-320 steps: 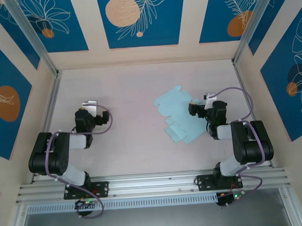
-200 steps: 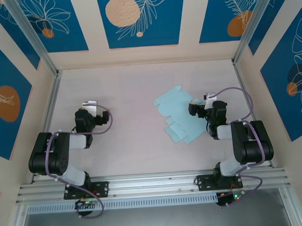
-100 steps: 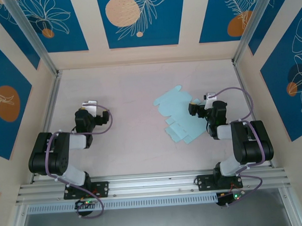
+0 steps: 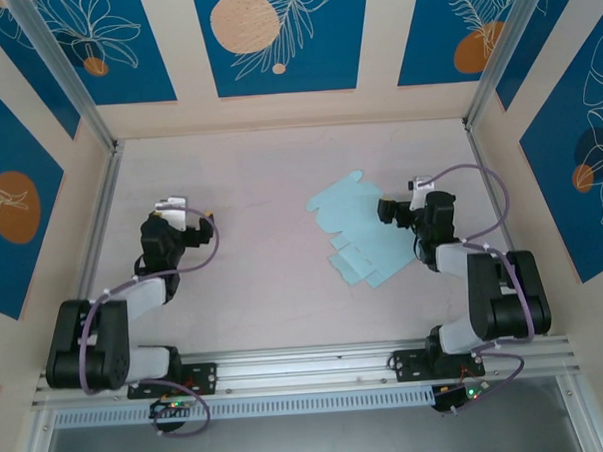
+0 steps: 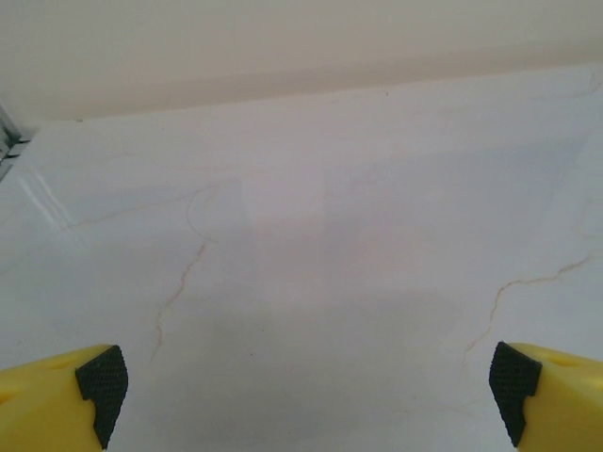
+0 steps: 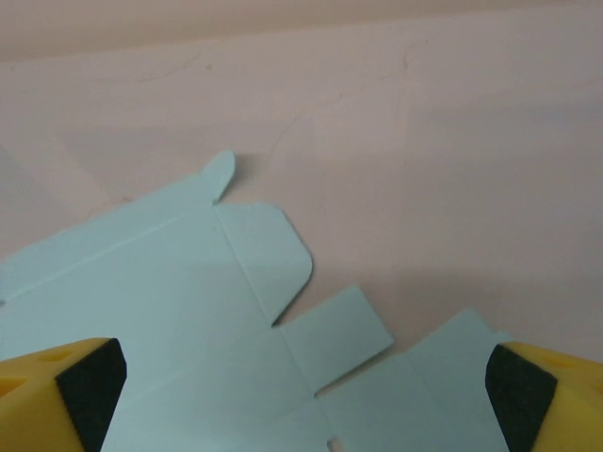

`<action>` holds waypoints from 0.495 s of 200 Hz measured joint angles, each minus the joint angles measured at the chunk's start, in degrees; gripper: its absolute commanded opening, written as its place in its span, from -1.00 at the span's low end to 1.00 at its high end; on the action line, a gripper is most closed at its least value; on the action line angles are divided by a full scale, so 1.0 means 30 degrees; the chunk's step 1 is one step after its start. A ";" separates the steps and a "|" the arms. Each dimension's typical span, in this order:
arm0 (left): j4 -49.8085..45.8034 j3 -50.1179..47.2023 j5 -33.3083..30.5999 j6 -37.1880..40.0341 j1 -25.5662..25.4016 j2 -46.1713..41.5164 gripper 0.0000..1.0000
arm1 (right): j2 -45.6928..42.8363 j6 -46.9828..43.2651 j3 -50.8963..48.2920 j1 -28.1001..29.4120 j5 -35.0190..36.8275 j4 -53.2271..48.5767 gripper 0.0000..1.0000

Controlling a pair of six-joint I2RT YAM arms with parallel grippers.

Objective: Fold the paper box

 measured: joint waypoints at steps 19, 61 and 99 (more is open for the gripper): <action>-0.1115 0.0000 -0.0270 -0.0831 0.0000 -0.1785 1.00 | -0.1515 0.0226 0.0124 0.0000 0.0372 -0.0823 0.99; -0.4313 0.0204 -0.0109 -0.4109 0.0007 -0.4976 1.00 | -0.4386 0.1559 0.0517 -0.0015 0.1421 -0.4503 0.99; -0.6353 0.0204 0.0277 -0.7810 -0.0612 -0.6885 1.00 | -0.5756 0.3577 0.3147 -0.0736 0.1800 -1.0244 0.99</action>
